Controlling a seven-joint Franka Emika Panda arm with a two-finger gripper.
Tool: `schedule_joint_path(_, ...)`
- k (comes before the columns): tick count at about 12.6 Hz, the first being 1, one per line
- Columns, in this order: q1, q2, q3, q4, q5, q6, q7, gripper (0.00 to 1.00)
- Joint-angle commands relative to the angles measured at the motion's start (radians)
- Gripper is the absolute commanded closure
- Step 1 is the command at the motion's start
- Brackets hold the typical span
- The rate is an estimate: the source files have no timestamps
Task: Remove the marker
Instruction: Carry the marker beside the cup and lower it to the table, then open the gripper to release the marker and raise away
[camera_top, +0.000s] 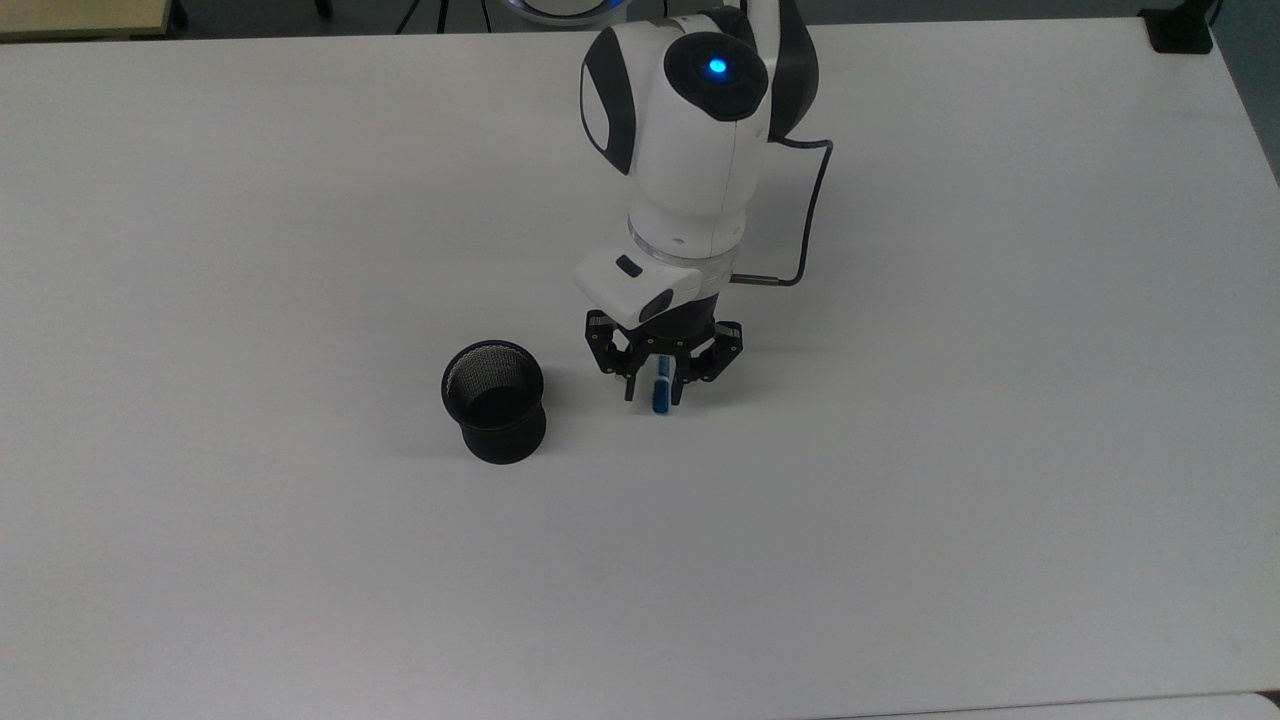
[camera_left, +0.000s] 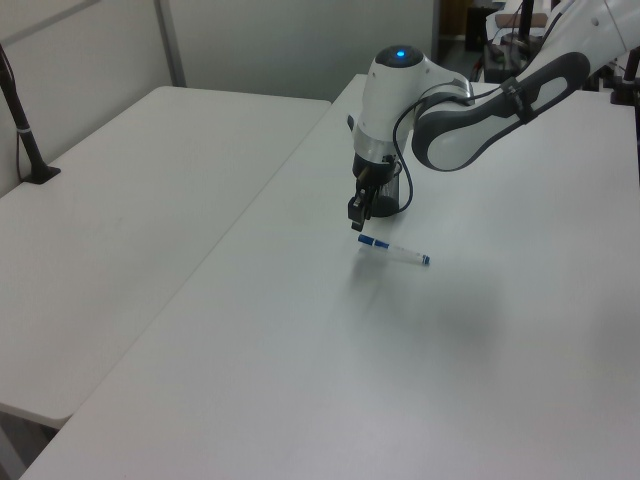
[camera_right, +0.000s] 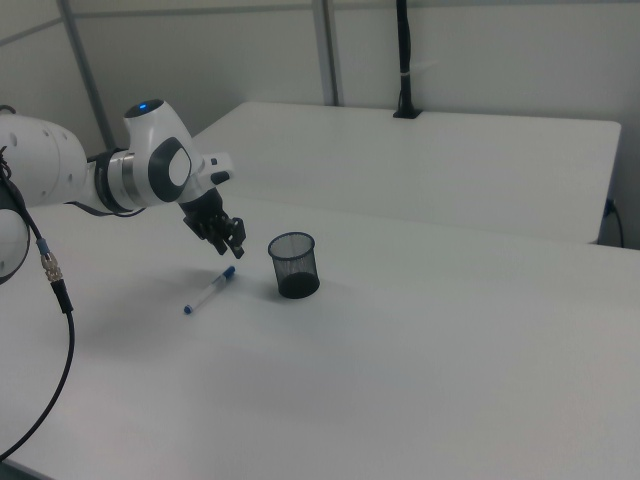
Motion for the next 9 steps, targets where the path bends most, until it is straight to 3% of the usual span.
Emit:
schedule_joint_path(1, 0.021, -0.006, -0.005, 0.028, -0.003, 0.002, 0.023, 0.02)
schedule_joint_path(3, 0.019, -0.045, -0.005, 0.023, -0.002, -0.02, 0.018, 0.0)
schedule_joint_path(6, 0.018, -0.14, -0.003, 0.013, 0.004, -0.225, -0.009, 0.0)
schedule_joint_path(9, 0.006, -0.313, -0.005, -0.035, 0.017, -0.434, -0.042, 0.0)
